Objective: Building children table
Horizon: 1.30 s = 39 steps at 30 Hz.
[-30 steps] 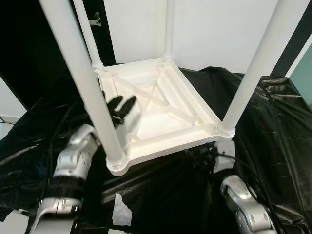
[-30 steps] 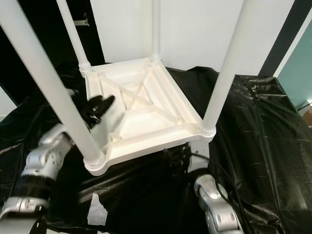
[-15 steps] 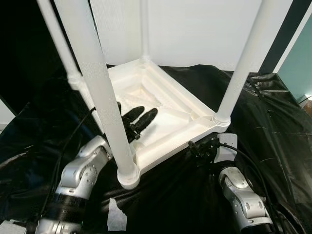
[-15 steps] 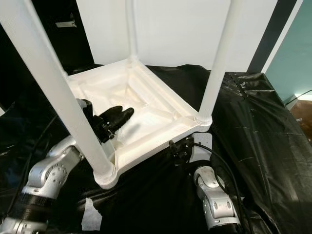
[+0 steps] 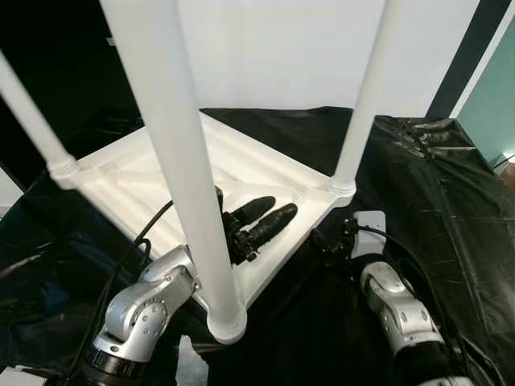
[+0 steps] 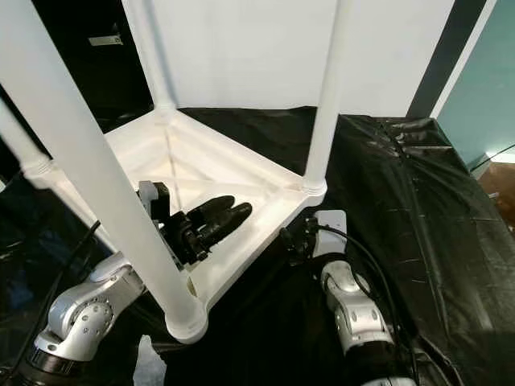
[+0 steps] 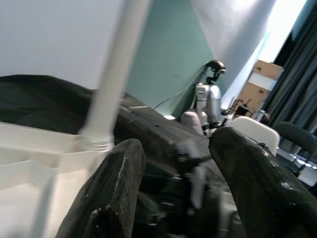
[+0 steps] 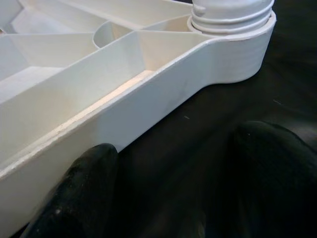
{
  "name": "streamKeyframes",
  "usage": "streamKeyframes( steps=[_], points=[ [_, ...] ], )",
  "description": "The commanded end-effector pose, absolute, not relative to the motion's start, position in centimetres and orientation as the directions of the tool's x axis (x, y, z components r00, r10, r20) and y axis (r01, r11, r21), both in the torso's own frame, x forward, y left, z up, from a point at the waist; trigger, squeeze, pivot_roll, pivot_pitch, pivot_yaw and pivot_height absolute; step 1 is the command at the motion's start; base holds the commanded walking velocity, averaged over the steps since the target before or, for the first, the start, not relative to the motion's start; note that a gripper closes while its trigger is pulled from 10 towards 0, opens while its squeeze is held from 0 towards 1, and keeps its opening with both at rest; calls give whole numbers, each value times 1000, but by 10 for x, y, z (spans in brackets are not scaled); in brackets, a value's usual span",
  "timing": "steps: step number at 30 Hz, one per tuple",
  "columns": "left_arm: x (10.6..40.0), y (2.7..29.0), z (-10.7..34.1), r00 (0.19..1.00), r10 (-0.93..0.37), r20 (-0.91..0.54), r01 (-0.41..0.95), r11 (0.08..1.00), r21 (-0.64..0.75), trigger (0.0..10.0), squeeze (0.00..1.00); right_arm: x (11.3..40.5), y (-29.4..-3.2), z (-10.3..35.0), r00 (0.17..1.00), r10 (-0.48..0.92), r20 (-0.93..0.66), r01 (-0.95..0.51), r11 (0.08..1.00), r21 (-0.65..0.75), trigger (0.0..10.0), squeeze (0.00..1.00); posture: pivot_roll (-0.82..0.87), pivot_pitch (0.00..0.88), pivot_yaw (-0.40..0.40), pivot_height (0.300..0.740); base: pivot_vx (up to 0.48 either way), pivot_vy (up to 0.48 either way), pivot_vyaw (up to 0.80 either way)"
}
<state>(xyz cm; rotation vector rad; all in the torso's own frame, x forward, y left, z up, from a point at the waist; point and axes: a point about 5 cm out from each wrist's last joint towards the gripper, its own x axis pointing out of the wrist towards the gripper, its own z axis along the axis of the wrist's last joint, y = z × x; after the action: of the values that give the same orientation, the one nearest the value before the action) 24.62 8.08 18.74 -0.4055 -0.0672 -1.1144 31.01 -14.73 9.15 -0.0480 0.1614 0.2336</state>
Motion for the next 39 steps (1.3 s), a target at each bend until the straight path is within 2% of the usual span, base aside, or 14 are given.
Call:
streamKeyframes(
  steps=[1, 3, 6, 13, 20, 24, 31, 37, 39],
  points=[
    [223, 62, 191, 178, -933, 312, 970, 111, -218, 10000, 0, 319, -137, 97, 948, 284, -144, -292, 955, -44, 10000, 0, -35, 0, 12, 740, 0, 0, 0],
    [222, 58, 190, 186, -932, 310, 968, 121, -218, 10000, 0, 323, -133, 99, 941, 308, -140, -318, 946, -59, 10000, 0, -31, 0, 11, 740, 0, 0, 0],
    [232, 42, 185, 265, -924, 277, 952, 204, -230, 10000, 0, 339, -117, 108, 913, 389, -120, -399, 914, -76, 10000, 0, -23, 0, 6, 740, 0, 0, 0],
    [246, 20, 183, 348, -903, 251, 933, 307, -189, 10000, 0, 351, -103, 118, 897, 431, -102, -441, 890, -115, 10000, 0, -12, 0, -8, 740, 0, 0, 0],
    [259, 23, 180, 442, -866, 233, 895, 408, -178, 10000, 0, 348, -111, 108, 901, 419, -113, -432, 891, -140, 10000, 0, -10, 0, -13, 740, 0, 0, 0],
    [271, 52, 176, 482, -855, 191, 876, 471, -103, 10000, 0, 338, -136, 97, 925, 361, -115, -375, 915, -146, 10000, 0, -10, 0, -9, 740, 0, 0, 0],
    [279, 82, 173, 491, -864, 114, 870, 494, -2, 10000, 0, 326, -152, 91, 933, 340, -119, -356, 920, -161, 10000, 0, -14, 0, -6, 740, 0, 0, 0],
    [274, 109, 176, 413, -909, 53, 909, 415, 47, 10000, 0, 317, -164, 88, 936, 332, -122, -349, 921, -171, 10000, 0, -13, 0, -12, 740, 0, 0, 0],
    [267, 120, 174, 352, -936, -6, 935, 351, 44, 10000, 0, 314, -167, 88, 935, 332, -123, -350, 920, -176, 10000, 0, -13, 0, -14, 740, 0, 0, 0]
  ],
)
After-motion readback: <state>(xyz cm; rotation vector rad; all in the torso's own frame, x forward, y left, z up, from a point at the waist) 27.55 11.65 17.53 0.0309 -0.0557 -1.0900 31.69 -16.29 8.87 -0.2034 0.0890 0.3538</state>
